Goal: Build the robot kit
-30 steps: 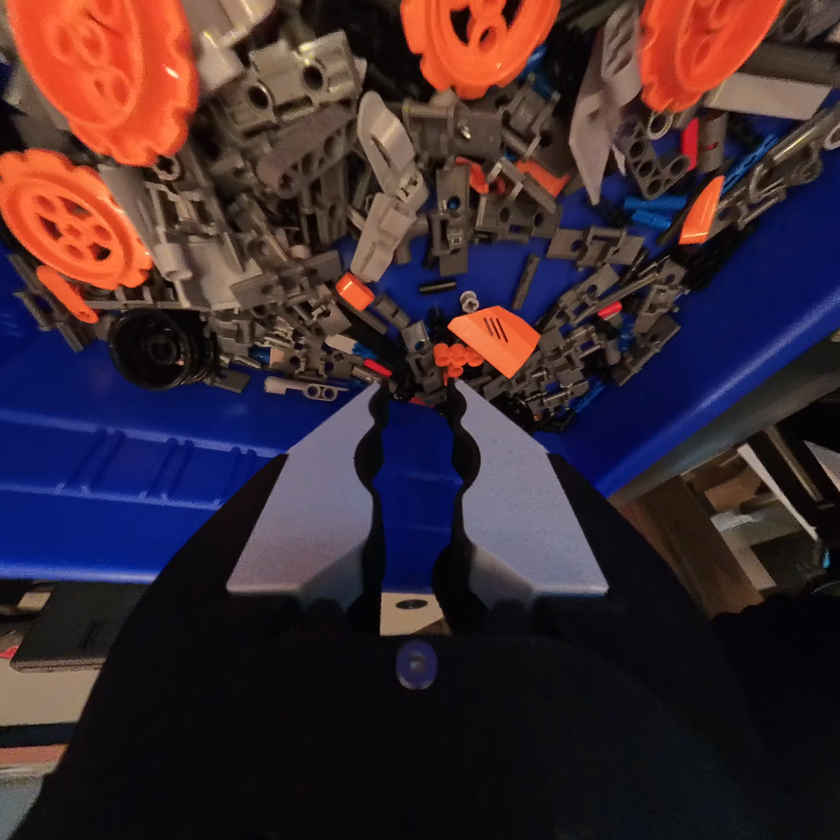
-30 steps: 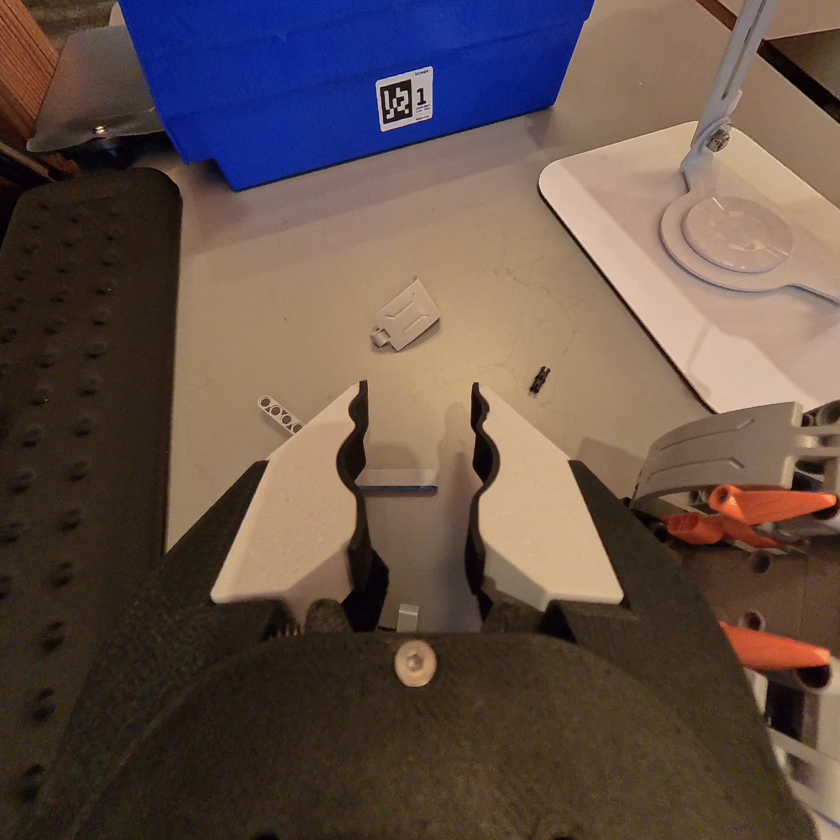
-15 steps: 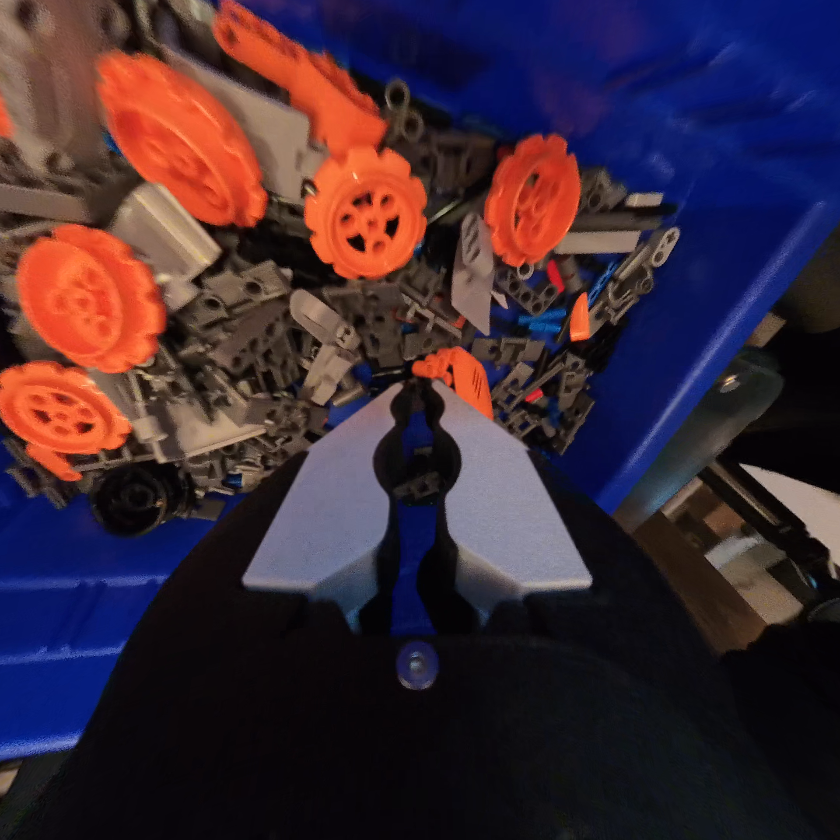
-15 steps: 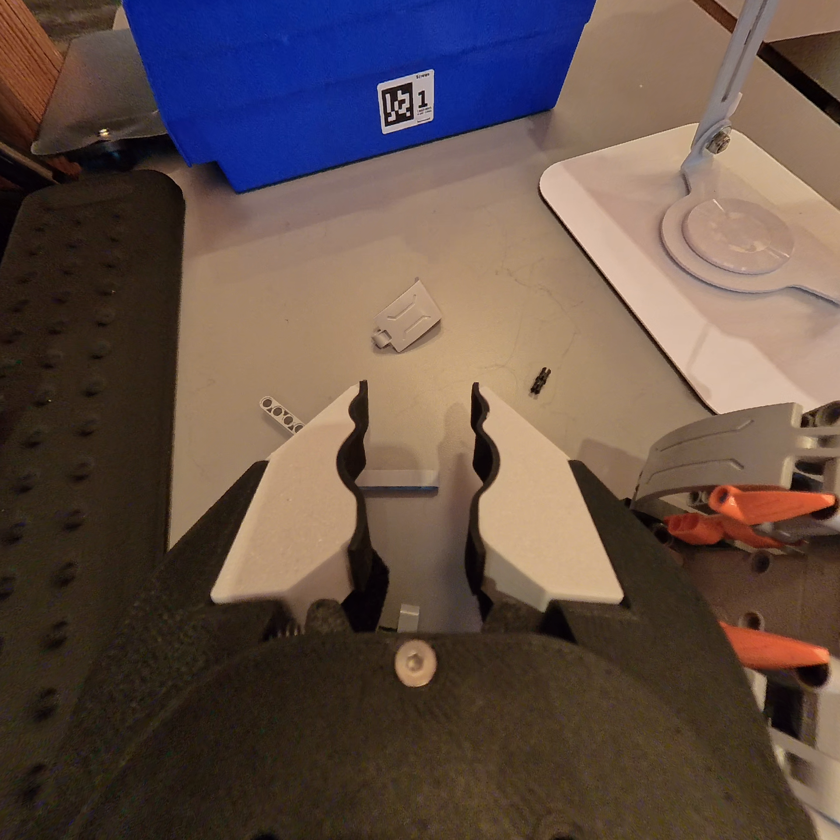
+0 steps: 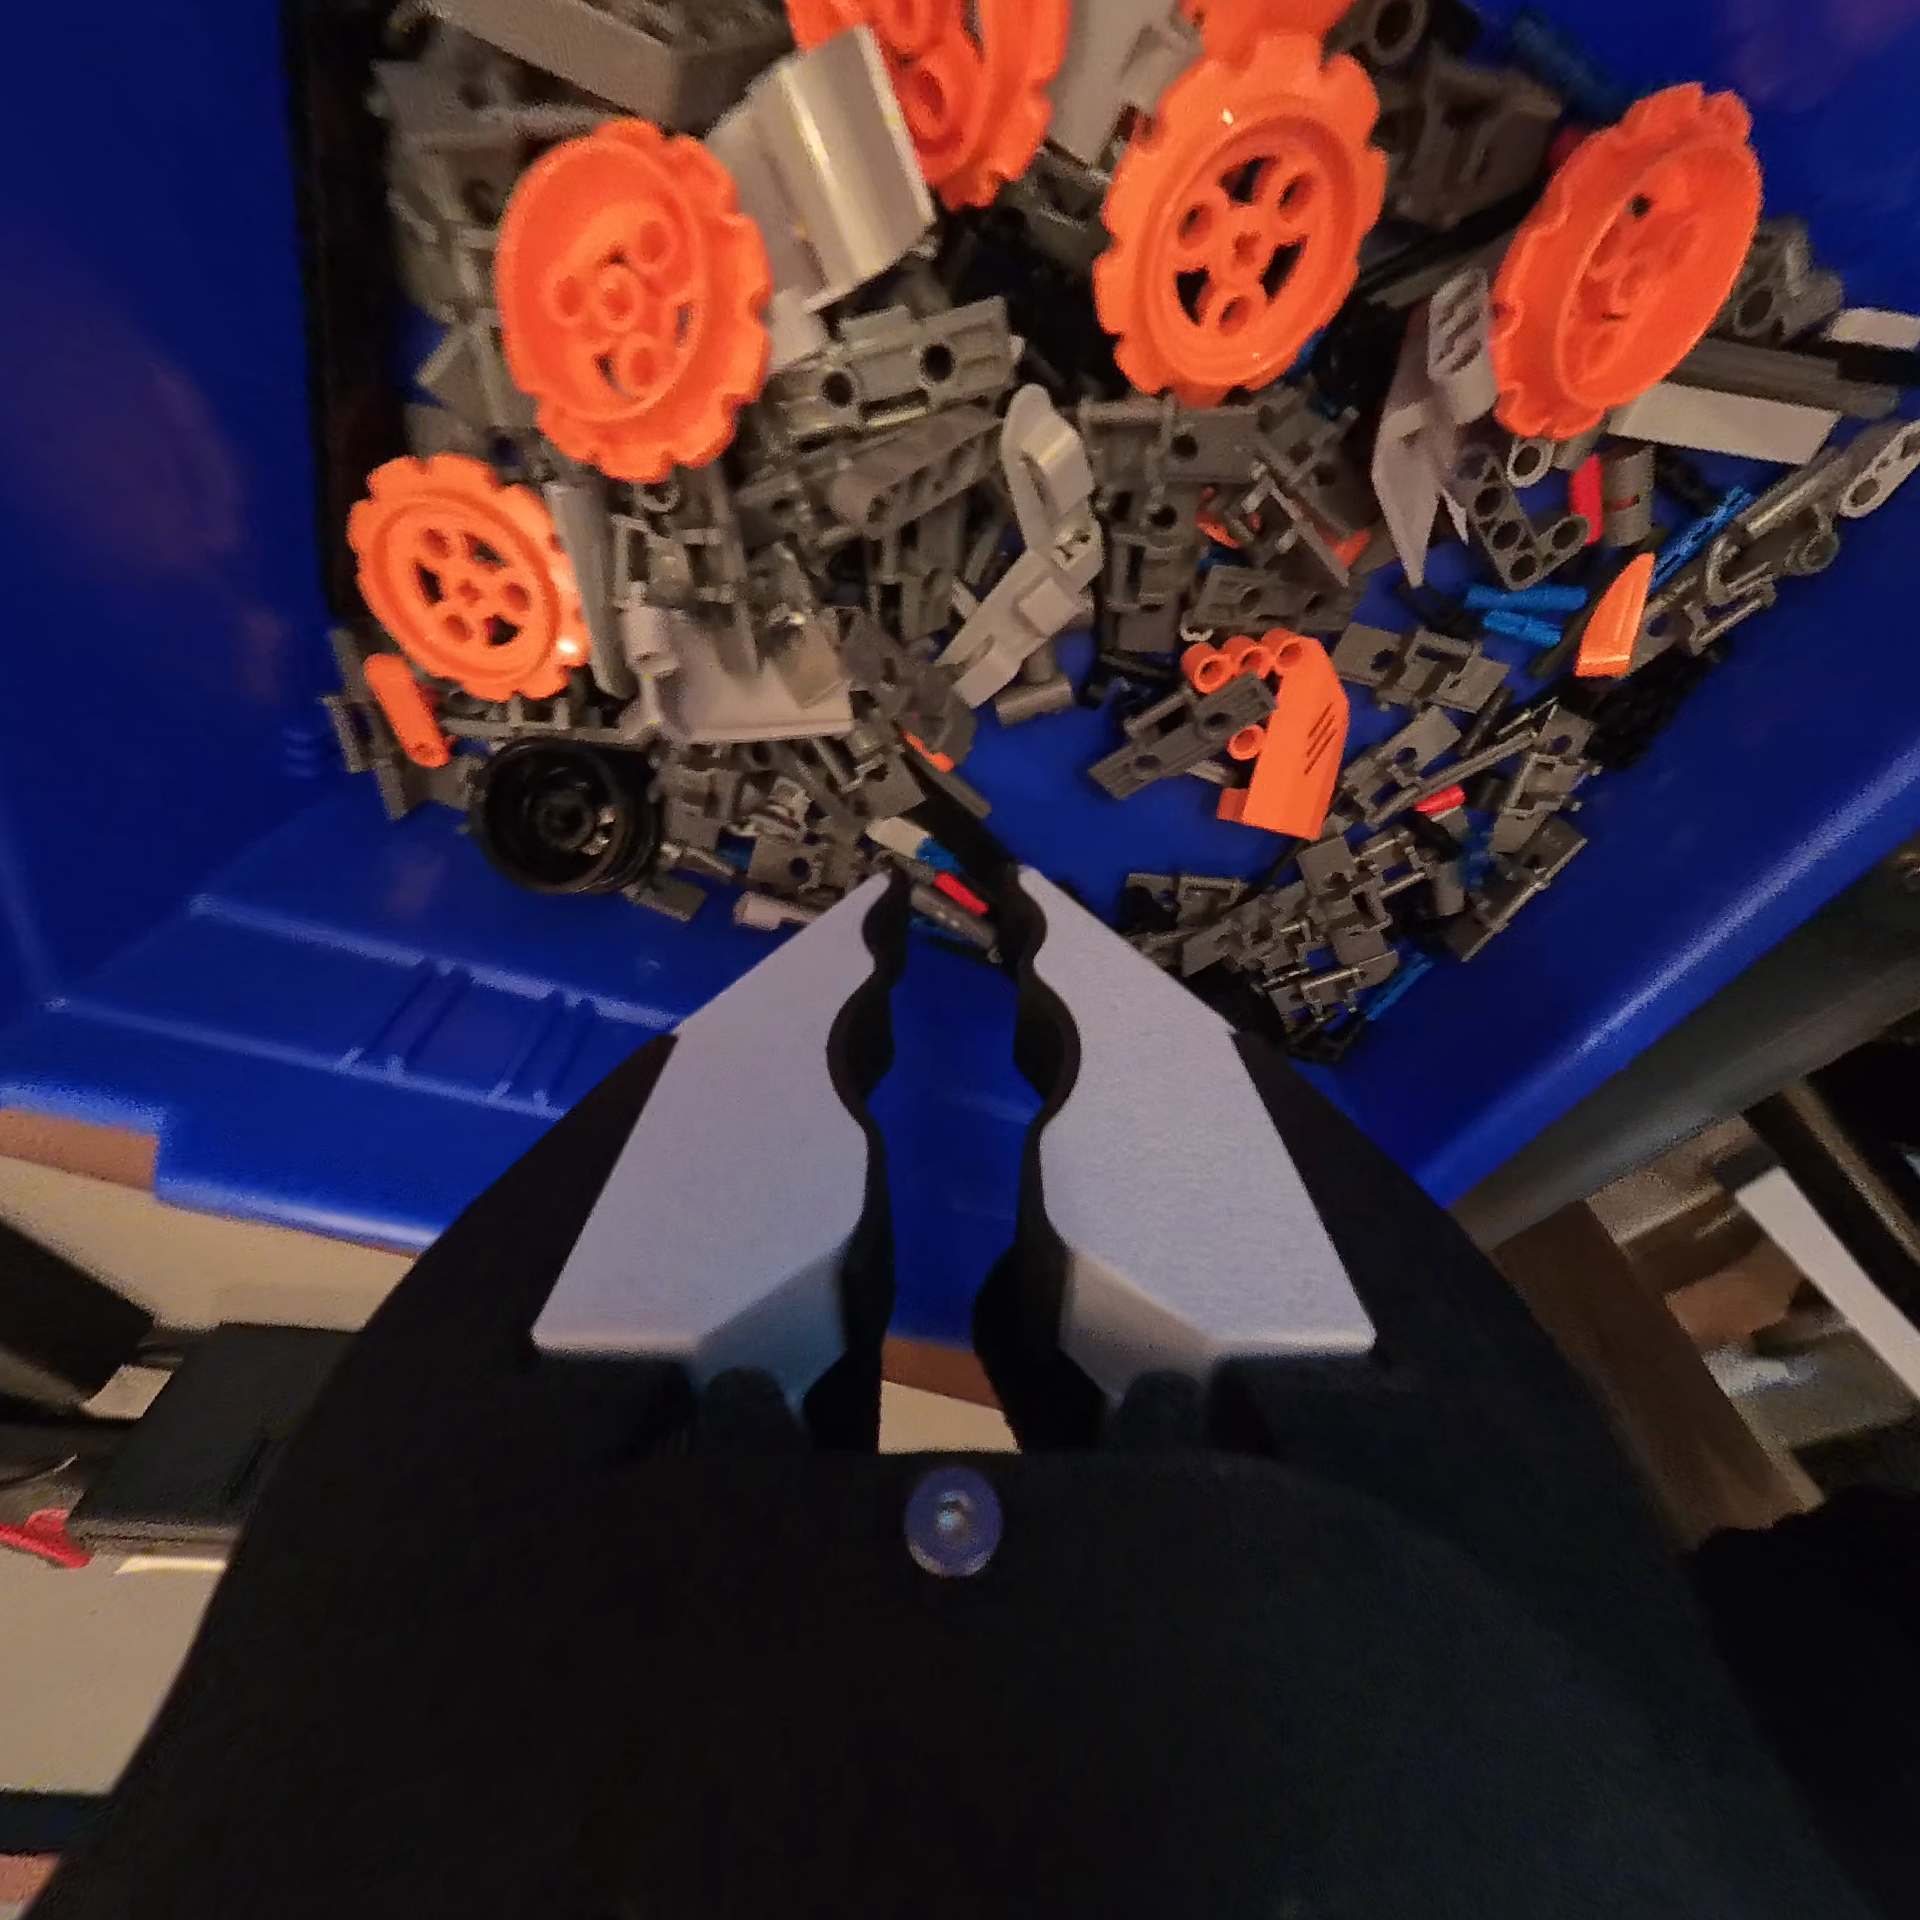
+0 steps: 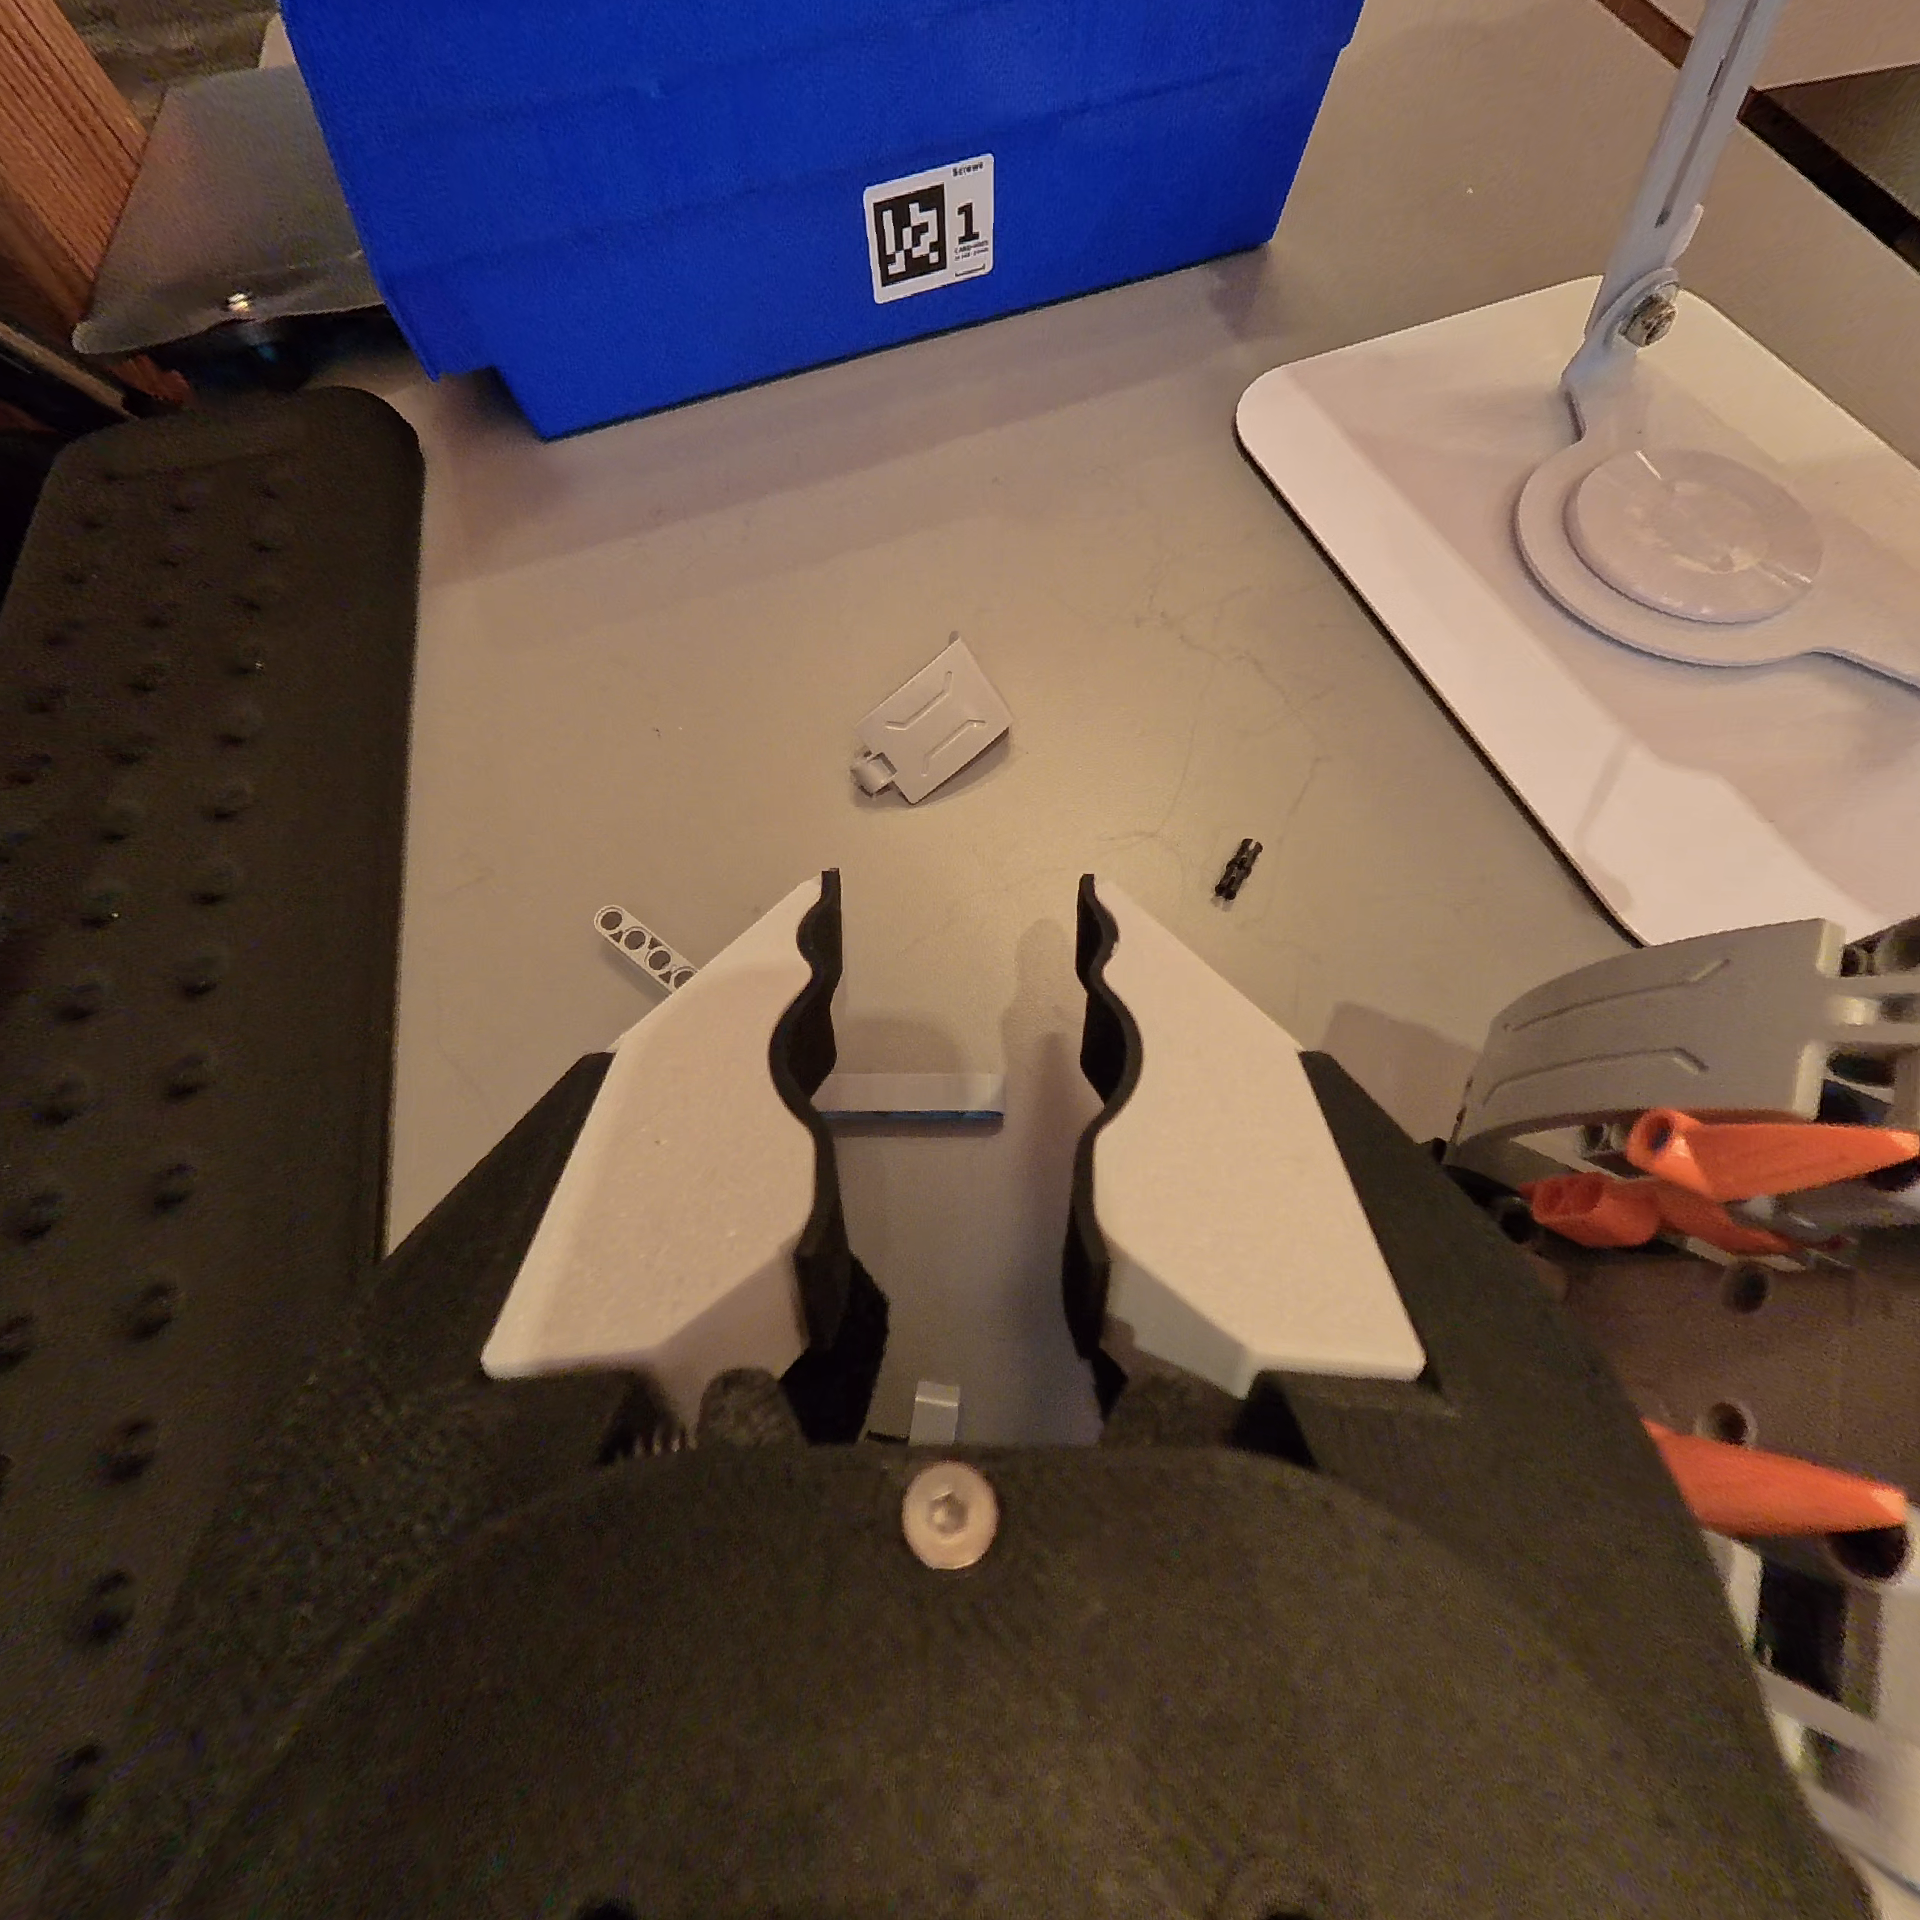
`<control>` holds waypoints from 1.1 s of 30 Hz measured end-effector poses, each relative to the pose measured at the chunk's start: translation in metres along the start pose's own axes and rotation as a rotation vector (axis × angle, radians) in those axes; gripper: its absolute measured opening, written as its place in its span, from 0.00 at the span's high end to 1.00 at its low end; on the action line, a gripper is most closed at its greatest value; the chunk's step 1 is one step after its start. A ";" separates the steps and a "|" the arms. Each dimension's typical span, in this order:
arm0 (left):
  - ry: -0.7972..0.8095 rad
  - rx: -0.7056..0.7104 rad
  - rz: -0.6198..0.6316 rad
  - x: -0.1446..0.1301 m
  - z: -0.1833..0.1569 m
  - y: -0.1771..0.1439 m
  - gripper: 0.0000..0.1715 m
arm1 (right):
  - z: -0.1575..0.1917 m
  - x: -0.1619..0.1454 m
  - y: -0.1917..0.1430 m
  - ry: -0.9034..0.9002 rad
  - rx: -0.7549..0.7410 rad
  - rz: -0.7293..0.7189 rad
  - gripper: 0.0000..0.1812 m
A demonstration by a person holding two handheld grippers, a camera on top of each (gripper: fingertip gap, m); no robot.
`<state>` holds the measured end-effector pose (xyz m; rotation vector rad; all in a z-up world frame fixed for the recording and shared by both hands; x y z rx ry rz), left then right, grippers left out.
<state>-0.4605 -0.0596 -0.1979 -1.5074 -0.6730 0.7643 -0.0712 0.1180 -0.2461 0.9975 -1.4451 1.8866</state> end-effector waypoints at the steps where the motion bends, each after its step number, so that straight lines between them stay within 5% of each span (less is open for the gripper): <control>1: 0.012 0.001 0.025 0.001 -0.002 0.004 0.91 | 0.000 0.000 0.000 0.000 0.000 0.001 0.76; 25: 0.024 -0.026 0.215 0.001 0.009 0.030 0.98 | 0.000 -0.001 0.000 0.002 0.004 0.003 0.76; 33: 0.097 -0.009 0.284 0.005 0.005 0.039 0.92 | 0.000 0.000 -0.001 0.001 0.006 -0.003 0.76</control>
Point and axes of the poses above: each gripper's, where its closed fingertips meet, y out along the fingers, x out of its top, z = x × y across the jaws, the point moved 9 cm from there along -y, back along the fingers, and after that the axes turned 8 degrees about y, right-handed, at the moved point
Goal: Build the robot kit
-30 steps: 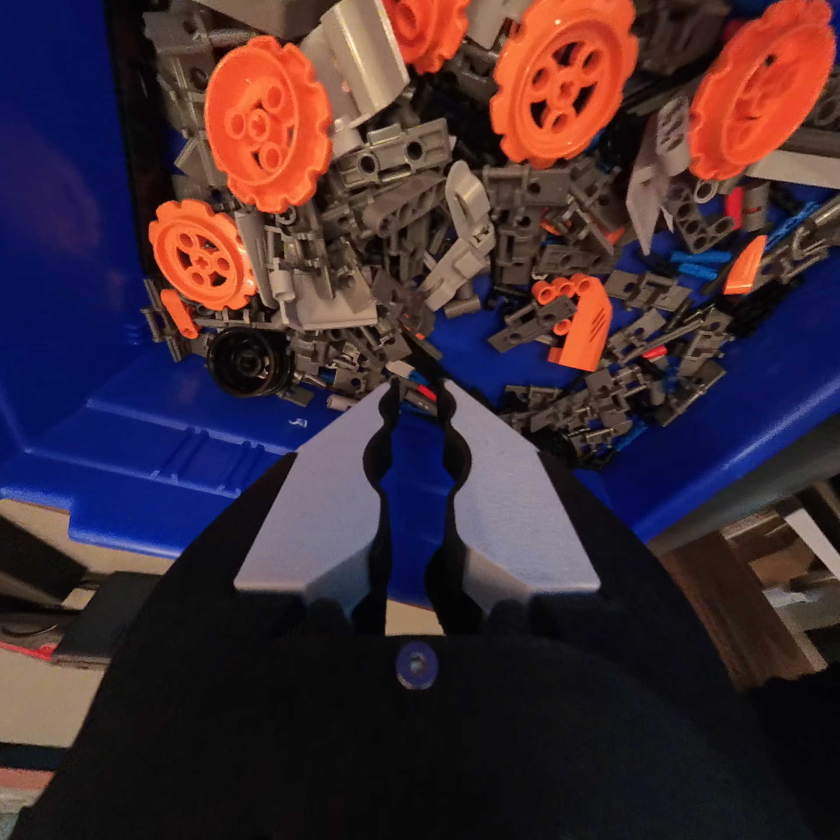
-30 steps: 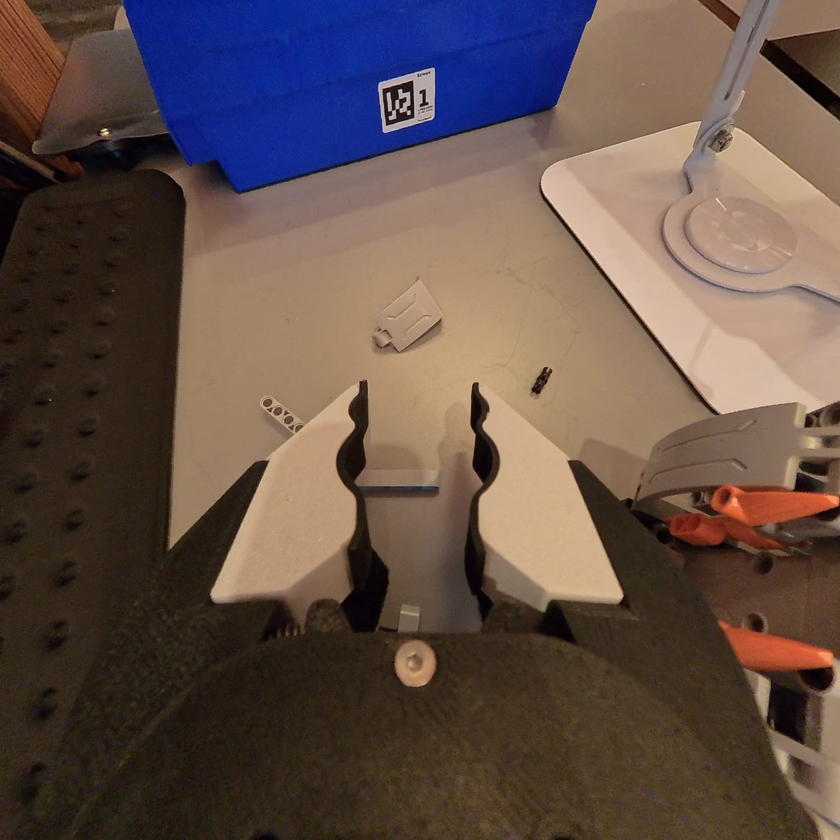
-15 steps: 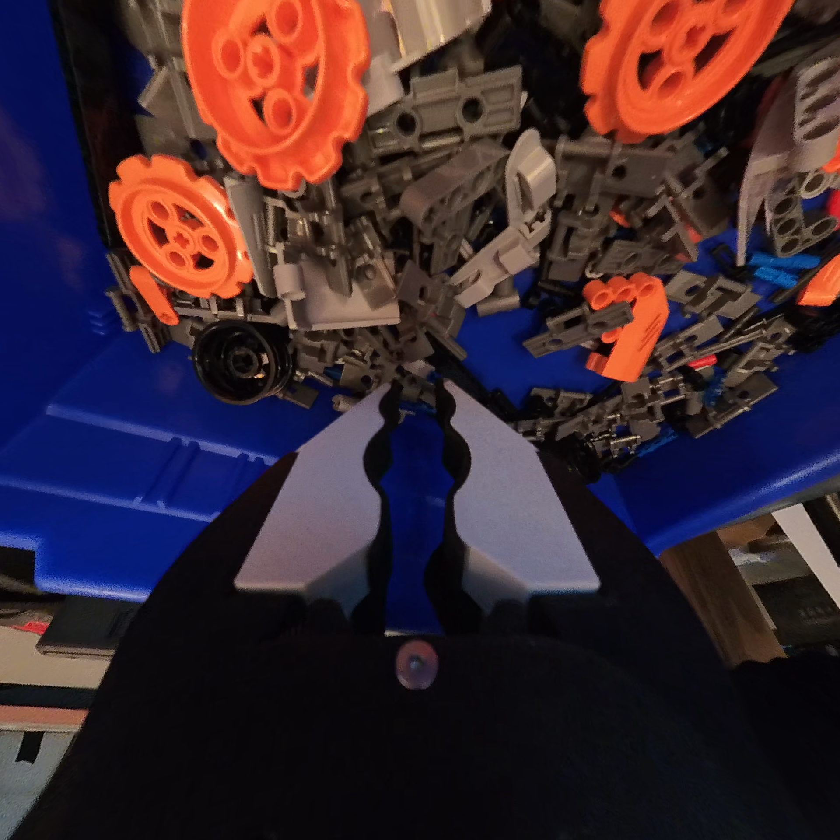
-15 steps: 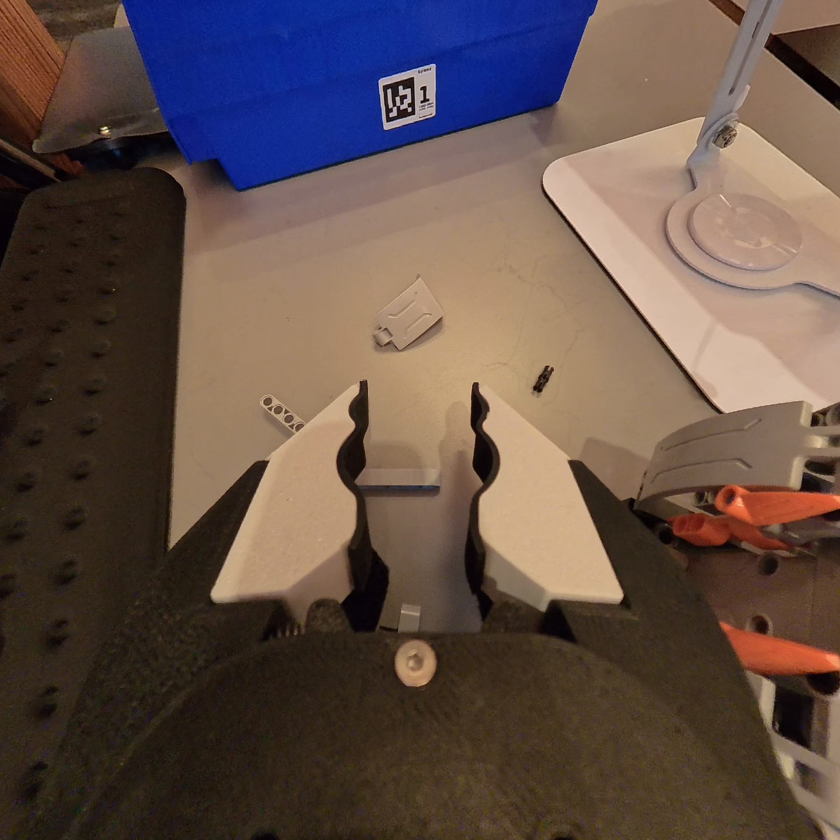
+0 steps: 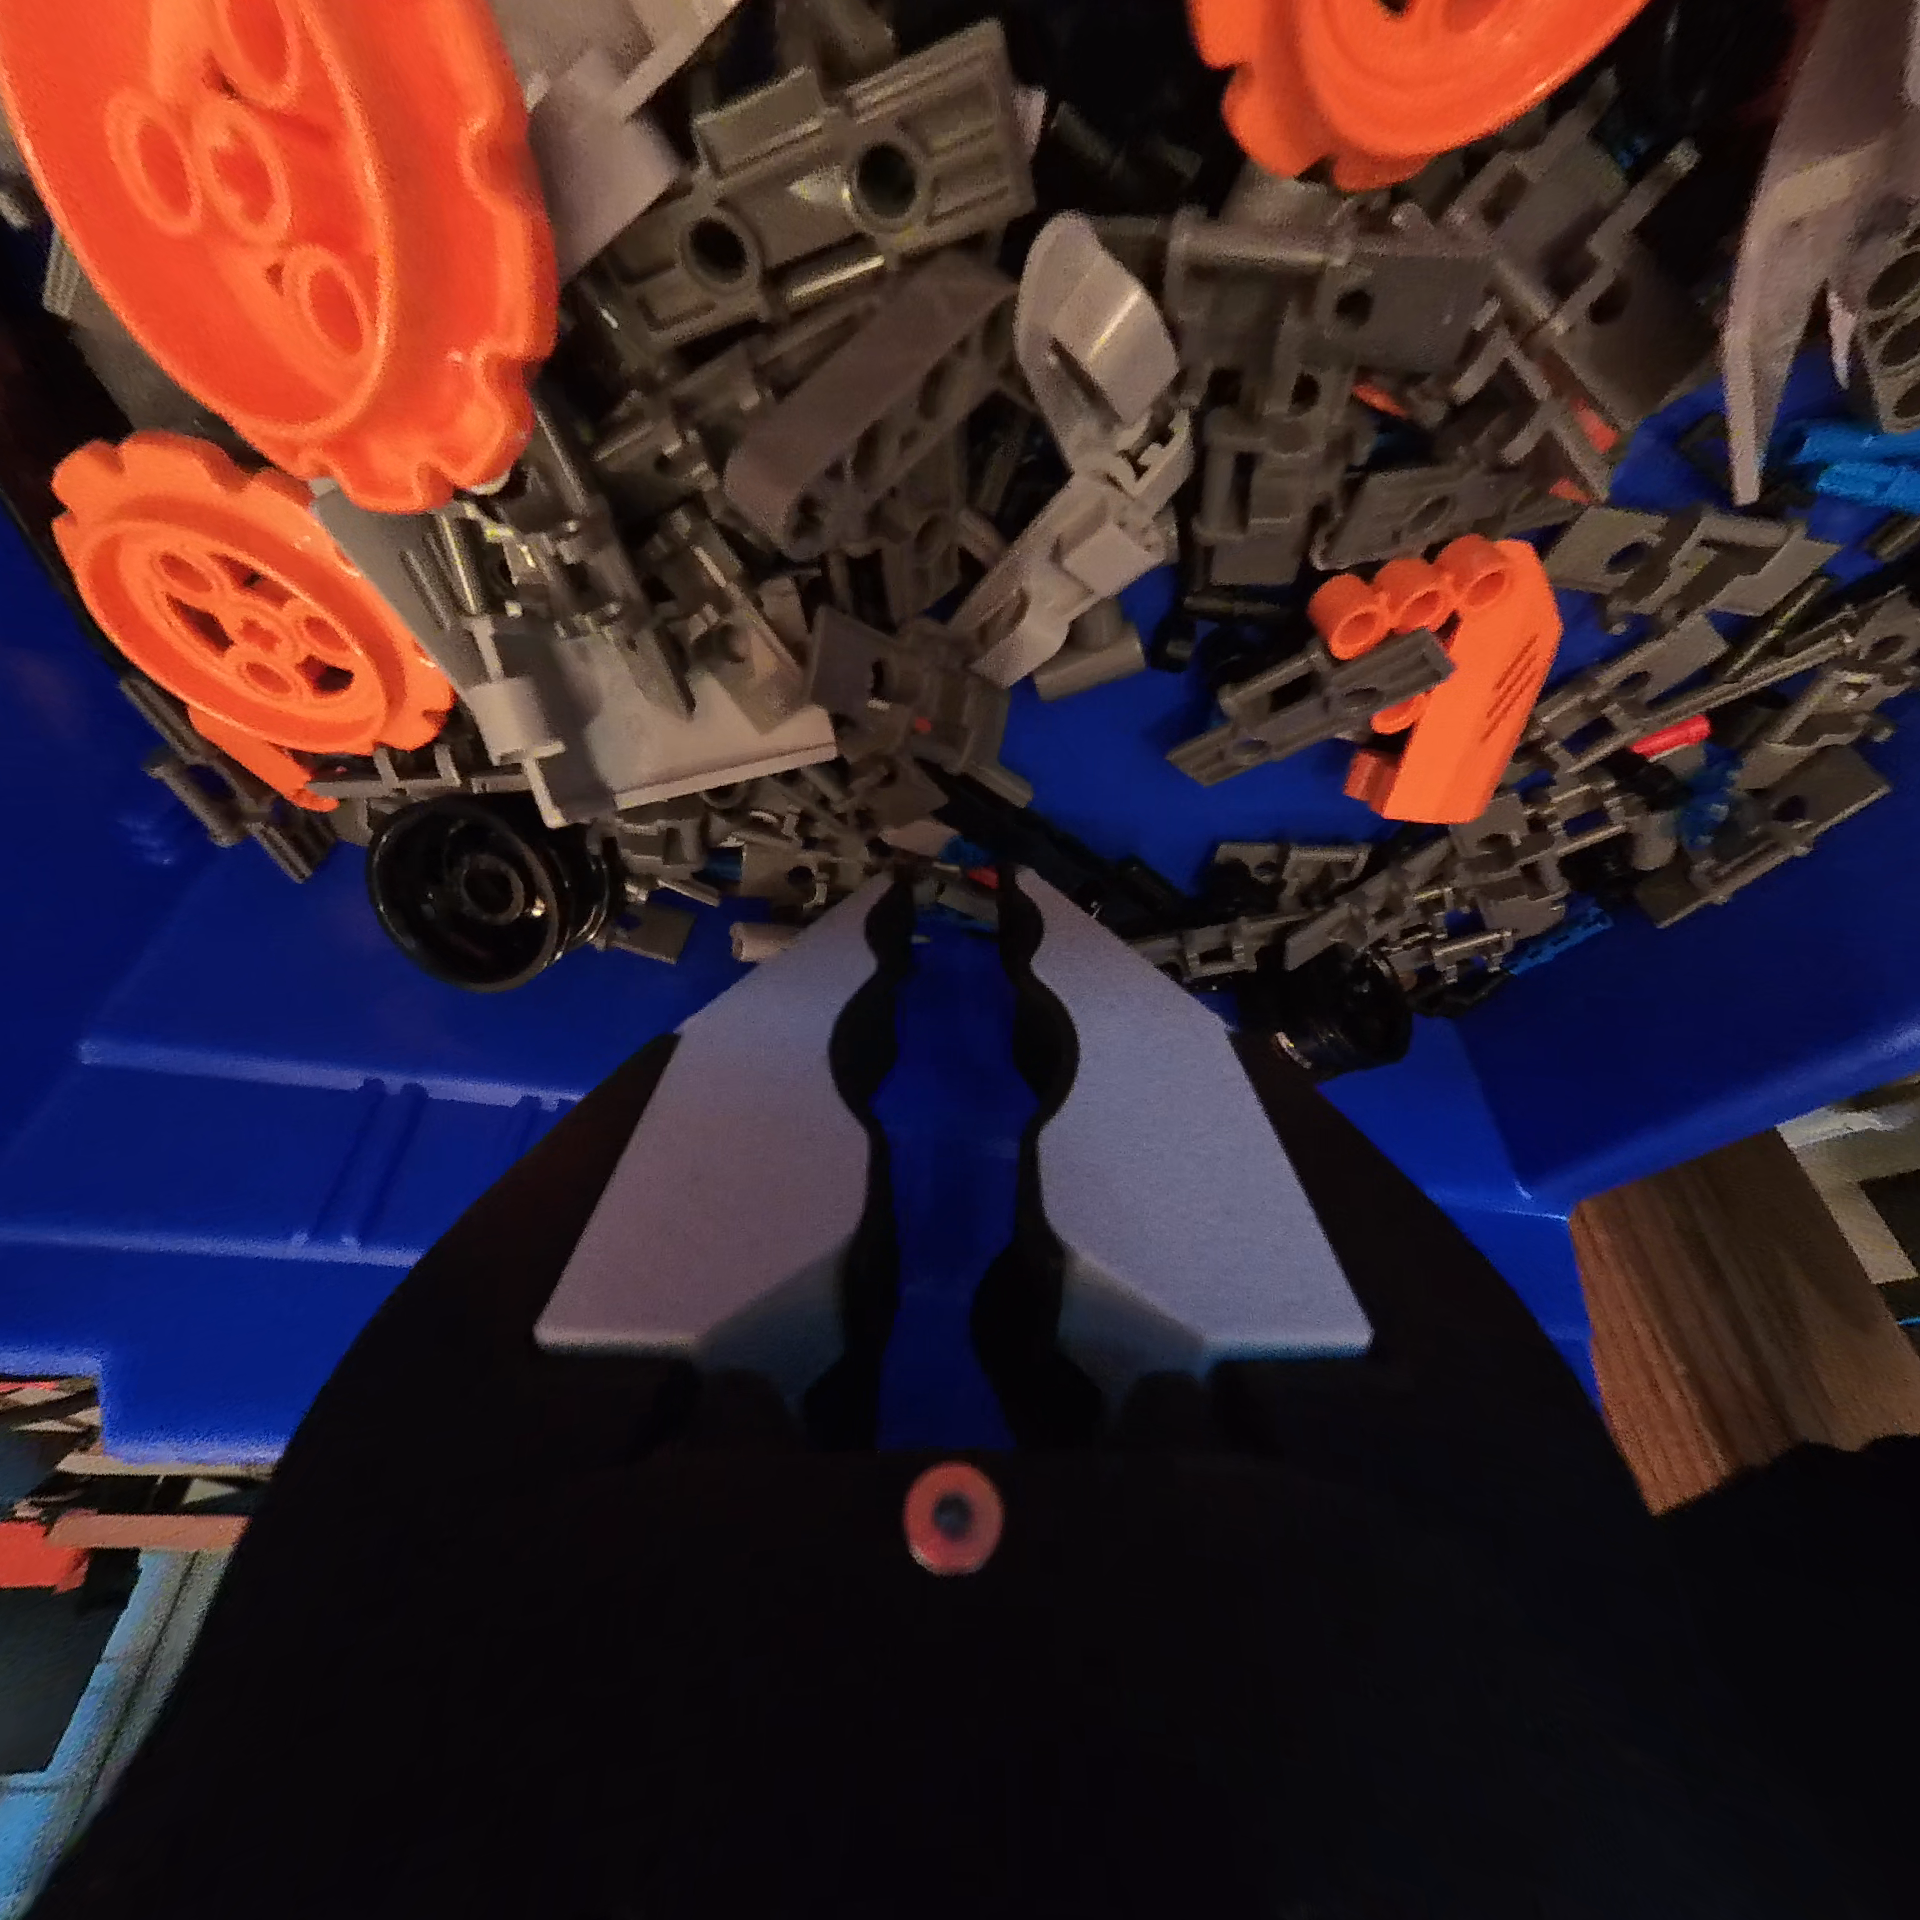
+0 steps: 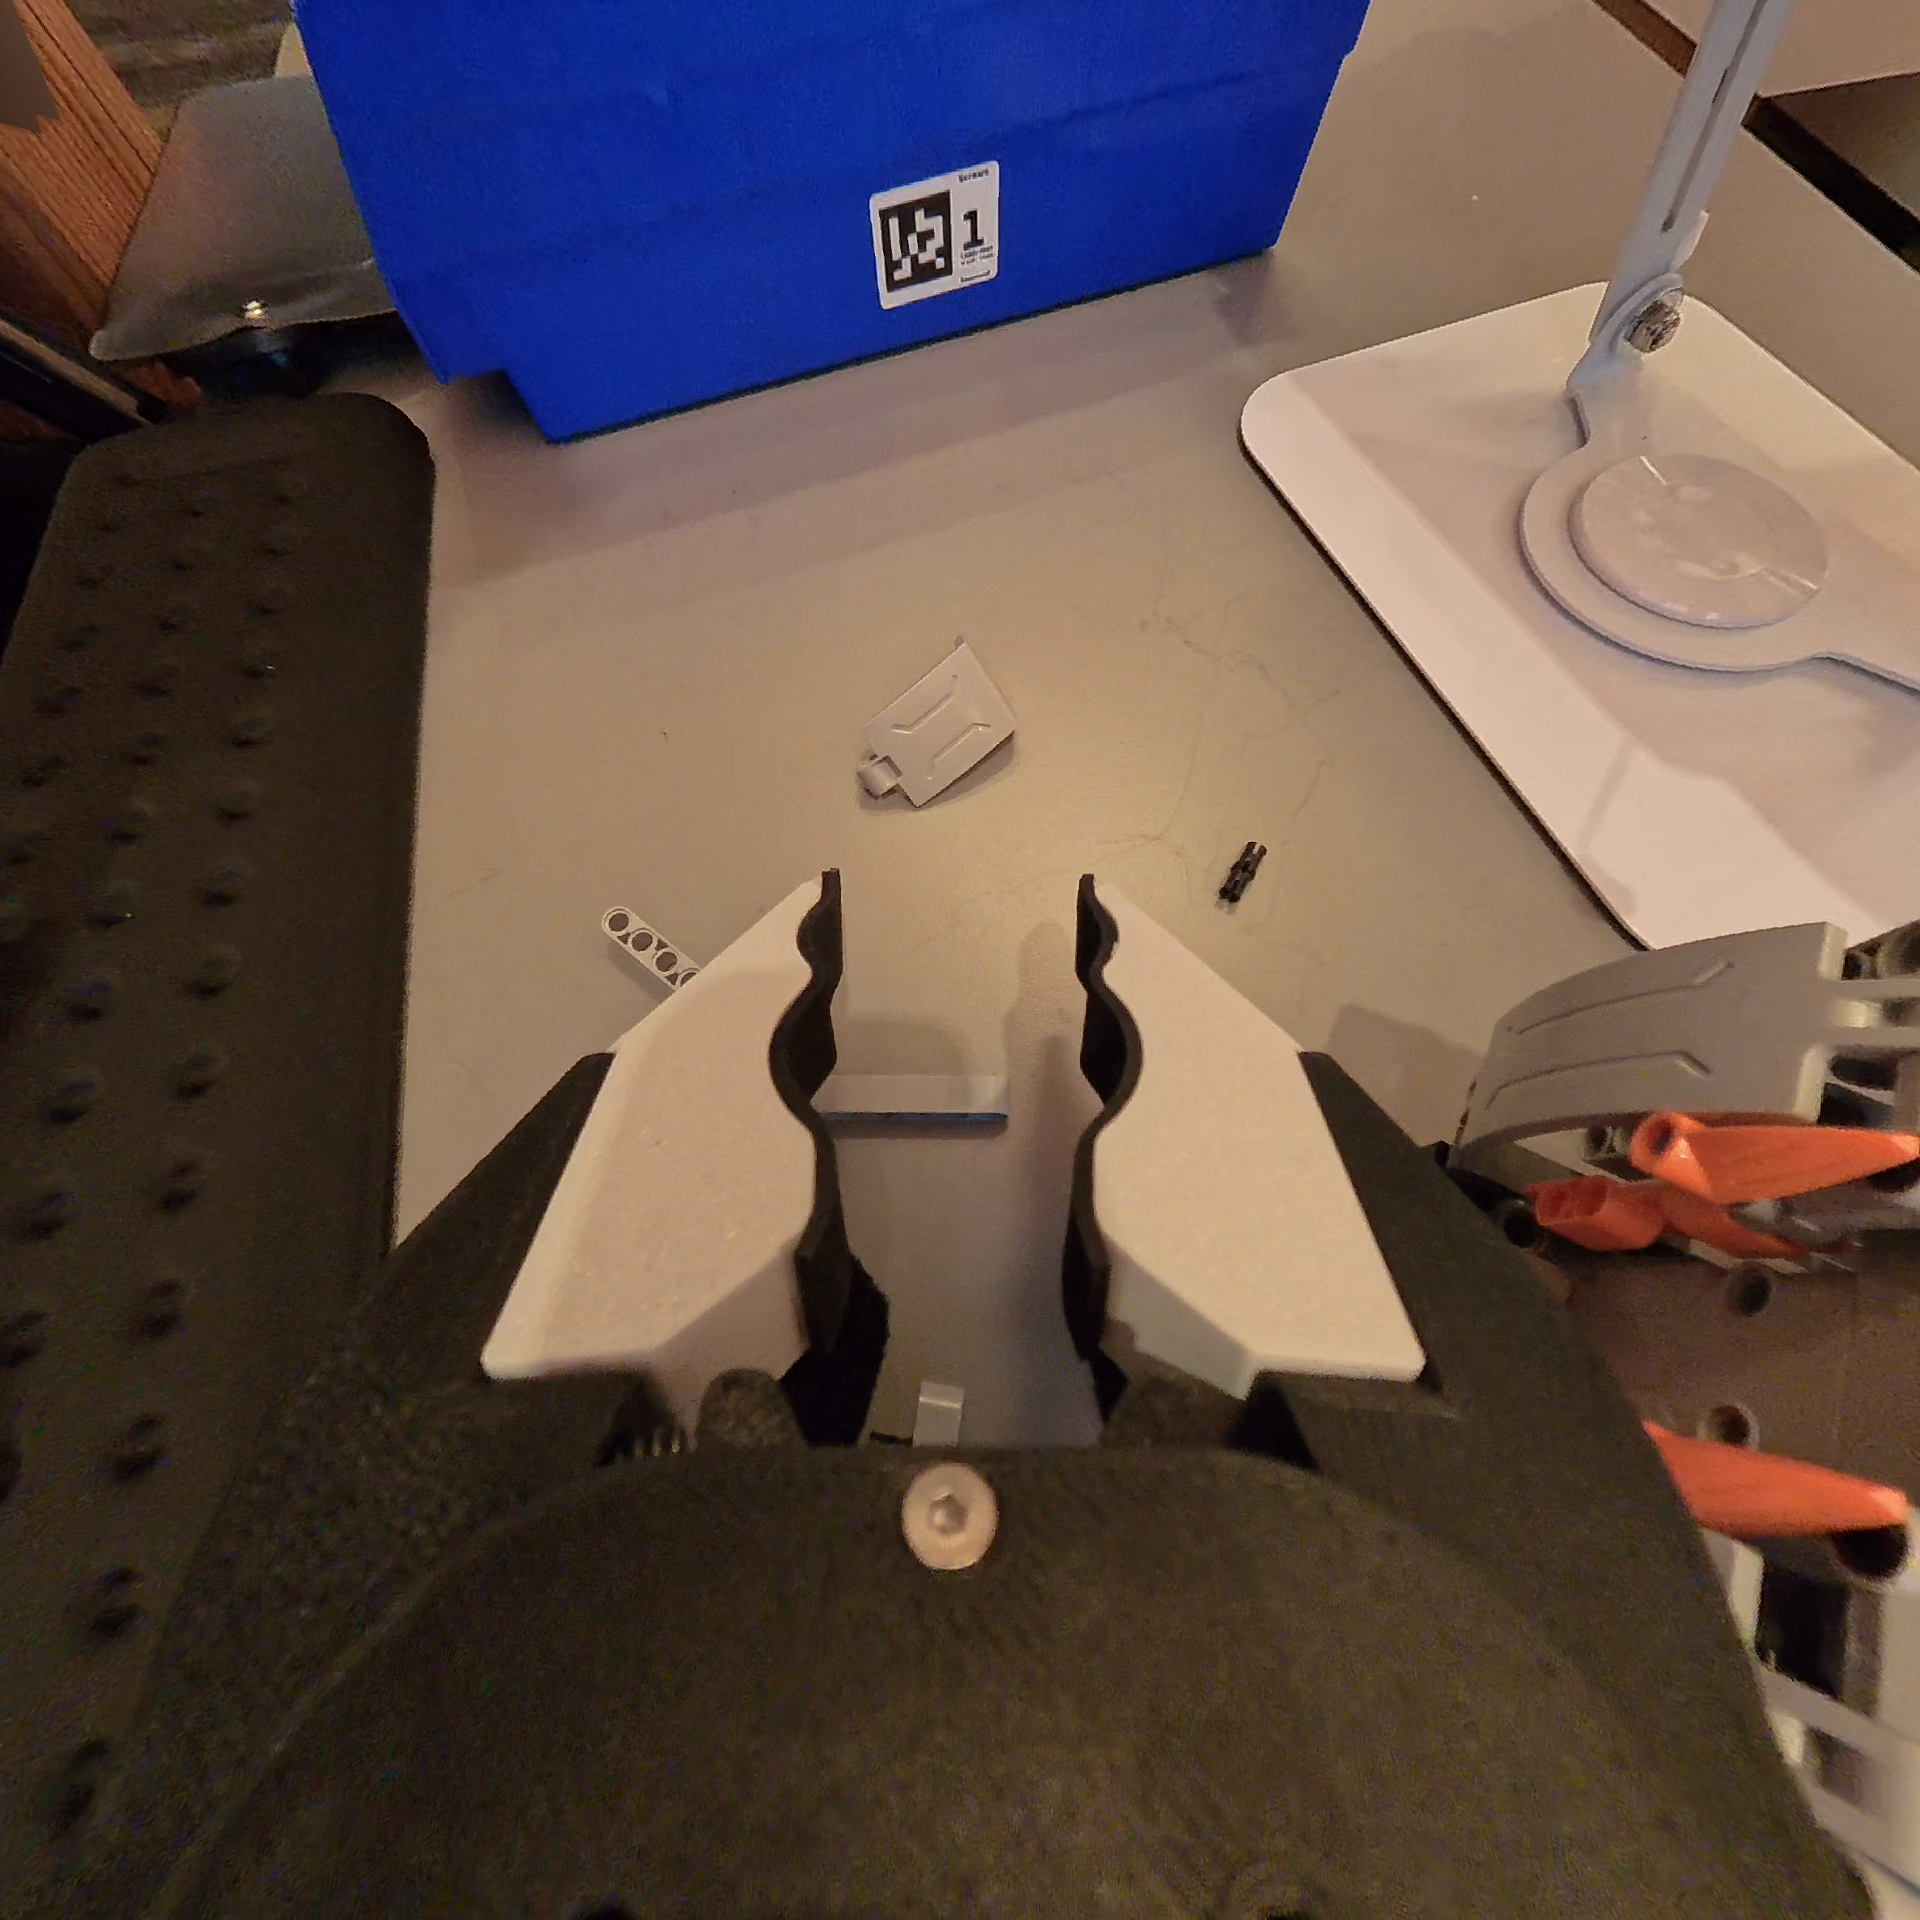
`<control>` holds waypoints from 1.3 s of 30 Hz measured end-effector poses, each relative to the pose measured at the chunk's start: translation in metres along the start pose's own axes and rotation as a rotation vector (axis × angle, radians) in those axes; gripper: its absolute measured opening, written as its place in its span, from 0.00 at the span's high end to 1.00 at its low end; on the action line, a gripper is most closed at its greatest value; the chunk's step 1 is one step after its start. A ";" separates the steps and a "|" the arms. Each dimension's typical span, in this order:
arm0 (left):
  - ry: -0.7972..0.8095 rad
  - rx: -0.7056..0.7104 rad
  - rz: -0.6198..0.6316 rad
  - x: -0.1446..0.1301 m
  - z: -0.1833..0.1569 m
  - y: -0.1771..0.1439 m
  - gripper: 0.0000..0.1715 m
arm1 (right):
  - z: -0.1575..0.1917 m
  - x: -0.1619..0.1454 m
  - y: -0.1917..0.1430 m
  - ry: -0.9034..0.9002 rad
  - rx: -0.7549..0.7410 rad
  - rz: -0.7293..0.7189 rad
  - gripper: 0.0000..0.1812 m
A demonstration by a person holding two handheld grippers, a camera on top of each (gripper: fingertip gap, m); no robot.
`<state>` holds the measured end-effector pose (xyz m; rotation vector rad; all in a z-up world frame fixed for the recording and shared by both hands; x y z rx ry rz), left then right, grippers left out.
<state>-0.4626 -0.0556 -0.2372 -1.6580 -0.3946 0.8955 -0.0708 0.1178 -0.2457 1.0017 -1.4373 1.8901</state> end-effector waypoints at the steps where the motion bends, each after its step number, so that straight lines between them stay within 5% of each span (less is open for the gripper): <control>1: -0.007 0.000 0.004 -0.001 0.001 0.001 0.92 | 0.000 0.000 0.000 0.000 0.001 -0.001 0.76; 8: 0.000 0.021 -0.022 -0.001 -0.002 0.001 0.96 | 0.001 0.001 -0.001 -0.004 0.002 -0.006 0.76; 18: -0.073 -0.072 -0.257 -0.006 -0.007 -0.016 0.96 | 0.001 0.001 -0.001 -0.001 0.005 -0.007 0.76; 32: -0.067 0.016 -0.032 0.000 -0.009 0.002 0.88 | 0.002 0.003 -0.003 -0.003 0.007 -0.016 0.76; 39: -0.048 -0.003 -0.060 0.001 -0.016 0.007 0.96 | 0.002 0.003 -0.003 -0.003 0.011 -0.020 0.76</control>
Point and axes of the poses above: each gripper's, where its closed fingertips meet, y out along the fingers, x out of its top, z = x × y across the jaws, the point moved 9 cm from there along -y, back along the fingers, and after that the axes turned 8 degrees about y, right-handed, at the moved point
